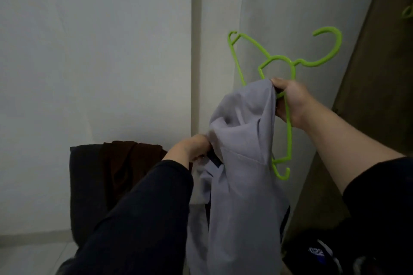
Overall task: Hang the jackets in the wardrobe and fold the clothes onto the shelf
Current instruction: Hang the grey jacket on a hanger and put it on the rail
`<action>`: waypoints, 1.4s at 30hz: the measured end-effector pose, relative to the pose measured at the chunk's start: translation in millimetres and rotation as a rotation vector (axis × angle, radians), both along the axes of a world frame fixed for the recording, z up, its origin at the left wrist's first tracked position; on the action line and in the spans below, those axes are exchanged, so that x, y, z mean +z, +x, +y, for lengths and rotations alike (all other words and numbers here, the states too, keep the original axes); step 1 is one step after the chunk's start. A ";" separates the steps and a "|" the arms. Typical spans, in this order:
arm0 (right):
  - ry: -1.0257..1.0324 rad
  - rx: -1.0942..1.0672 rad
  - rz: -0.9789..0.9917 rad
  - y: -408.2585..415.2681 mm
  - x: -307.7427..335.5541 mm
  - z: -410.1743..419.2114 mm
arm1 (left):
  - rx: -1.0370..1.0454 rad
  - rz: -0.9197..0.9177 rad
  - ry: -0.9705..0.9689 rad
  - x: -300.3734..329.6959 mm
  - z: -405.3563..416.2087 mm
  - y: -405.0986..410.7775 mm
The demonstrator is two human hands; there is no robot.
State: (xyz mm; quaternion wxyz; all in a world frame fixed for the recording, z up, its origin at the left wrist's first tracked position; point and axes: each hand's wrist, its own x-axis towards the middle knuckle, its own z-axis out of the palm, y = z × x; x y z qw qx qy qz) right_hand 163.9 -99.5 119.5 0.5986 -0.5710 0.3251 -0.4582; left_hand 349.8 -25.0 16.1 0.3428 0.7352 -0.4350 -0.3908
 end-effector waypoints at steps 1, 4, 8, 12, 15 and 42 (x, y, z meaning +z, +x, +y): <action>-0.001 -0.026 0.023 -12.1 -2.1 -2.8 | 0.001 -0.020 -0.018 1.6 -3.8 -8.1; -0.029 -0.140 0.152 -47.9 -5.9 -7.6 | 0.047 0.087 -0.234 10.9 -11.4 -27.7; -0.055 -0.298 0.305 -86.2 -17.2 -11.9 | 0.078 0.142 -0.493 31.5 -28.4 -41.6; -0.050 -0.397 0.566 -99.2 -34.7 -19.3 | 0.039 0.154 -0.604 58.9 -44.1 -79.5; -0.045 -0.346 0.549 -92.5 -35.1 -11.8 | -0.024 0.082 -0.667 80.3 -52.3 -126.8; -0.032 -0.038 0.299 -125.4 13.6 -11.2 | 0.045 -0.290 -0.340 -3.6 -62.7 -115.1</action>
